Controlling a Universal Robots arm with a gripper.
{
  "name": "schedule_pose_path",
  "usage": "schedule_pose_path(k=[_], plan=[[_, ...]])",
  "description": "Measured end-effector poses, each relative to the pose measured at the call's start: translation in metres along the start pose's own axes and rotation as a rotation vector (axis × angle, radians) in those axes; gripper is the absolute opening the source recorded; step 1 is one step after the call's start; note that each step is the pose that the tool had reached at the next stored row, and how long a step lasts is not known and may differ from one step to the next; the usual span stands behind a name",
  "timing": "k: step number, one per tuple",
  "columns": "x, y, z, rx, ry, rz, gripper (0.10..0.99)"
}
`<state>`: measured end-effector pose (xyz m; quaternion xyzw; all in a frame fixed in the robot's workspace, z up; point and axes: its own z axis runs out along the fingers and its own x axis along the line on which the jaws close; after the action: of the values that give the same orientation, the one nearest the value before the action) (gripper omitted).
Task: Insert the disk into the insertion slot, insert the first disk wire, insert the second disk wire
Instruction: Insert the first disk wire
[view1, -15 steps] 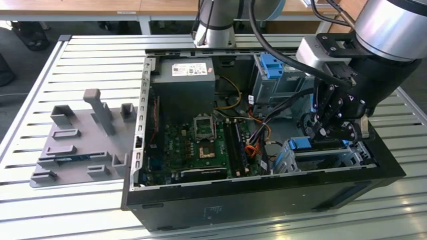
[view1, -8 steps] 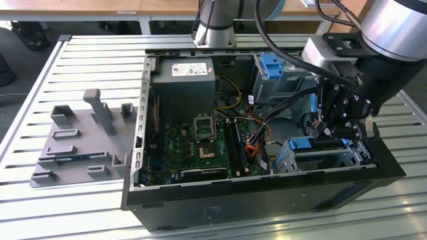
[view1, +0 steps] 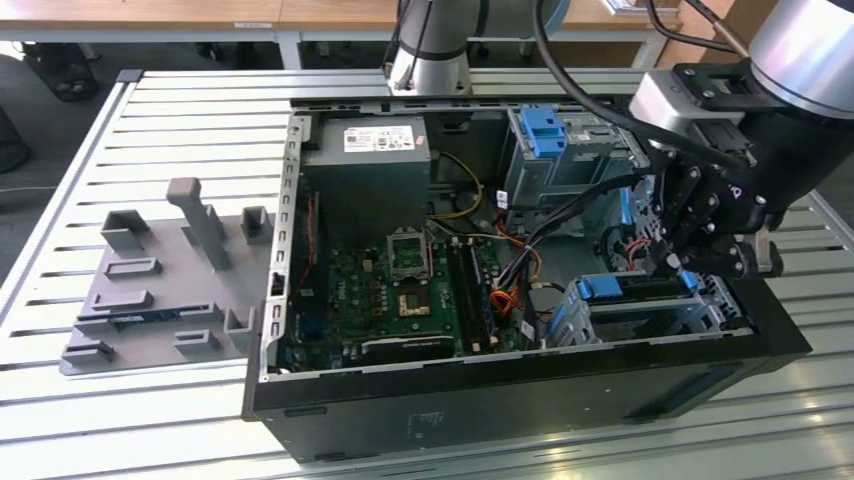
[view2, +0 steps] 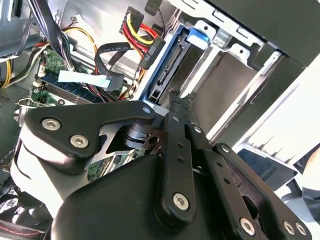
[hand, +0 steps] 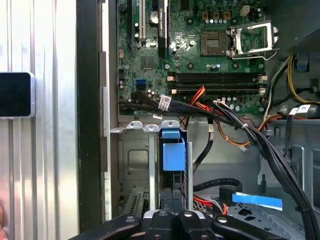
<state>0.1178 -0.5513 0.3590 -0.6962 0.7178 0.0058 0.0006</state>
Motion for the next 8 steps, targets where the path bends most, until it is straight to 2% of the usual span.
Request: schedule_pose_path(k=[4, 8], plan=[[-0.0004, -0.0017, -0.0067, 0.0, 0.0001, 0.0, 0.106], [-0.002, -0.0035, -0.0079, 0.0, 0.0004, 0.004, 0.106]])
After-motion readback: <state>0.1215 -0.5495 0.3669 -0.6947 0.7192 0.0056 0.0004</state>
